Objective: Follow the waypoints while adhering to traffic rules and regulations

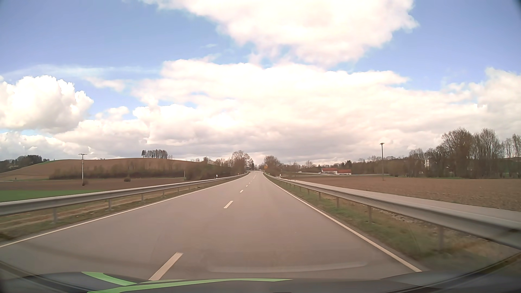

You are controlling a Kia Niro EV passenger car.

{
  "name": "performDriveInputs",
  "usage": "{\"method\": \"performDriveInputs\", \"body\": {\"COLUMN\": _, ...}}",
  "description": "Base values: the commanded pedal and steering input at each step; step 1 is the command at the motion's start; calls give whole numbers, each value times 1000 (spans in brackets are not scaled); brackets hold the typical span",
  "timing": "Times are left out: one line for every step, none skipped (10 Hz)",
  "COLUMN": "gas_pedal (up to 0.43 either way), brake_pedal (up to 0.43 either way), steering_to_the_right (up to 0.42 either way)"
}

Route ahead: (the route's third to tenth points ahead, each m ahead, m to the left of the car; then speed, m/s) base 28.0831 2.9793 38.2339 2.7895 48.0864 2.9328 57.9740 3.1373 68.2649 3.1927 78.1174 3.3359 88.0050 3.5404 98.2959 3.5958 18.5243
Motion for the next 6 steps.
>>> {"method": "performDriveInputs", "body": {"gas_pedal": 138, "brake_pedal": 0, "steering_to_the_right": 0}}
{"method": "performDriveInputs", "body": {"gas_pedal": 157, "brake_pedal": 0, "steering_to_the_right": 0}}
{"method": "performDriveInputs", "body": {"gas_pedal": 169, "brake_pedal": 0, "steering_to_the_right": 0}}
{"method": "performDriveInputs", "body": {"gas_pedal": 177, "brake_pedal": 0, "steering_to_the_right": 0}}
{"method": "performDriveInputs", "body": {"gas_pedal": 189, "brake_pedal": 0, "steering_to_the_right": 0}}
{"method": "performDriveInputs", "body": {"gas_pedal": 197, "brake_pedal": 0, "steering_to_the_right": 0}}
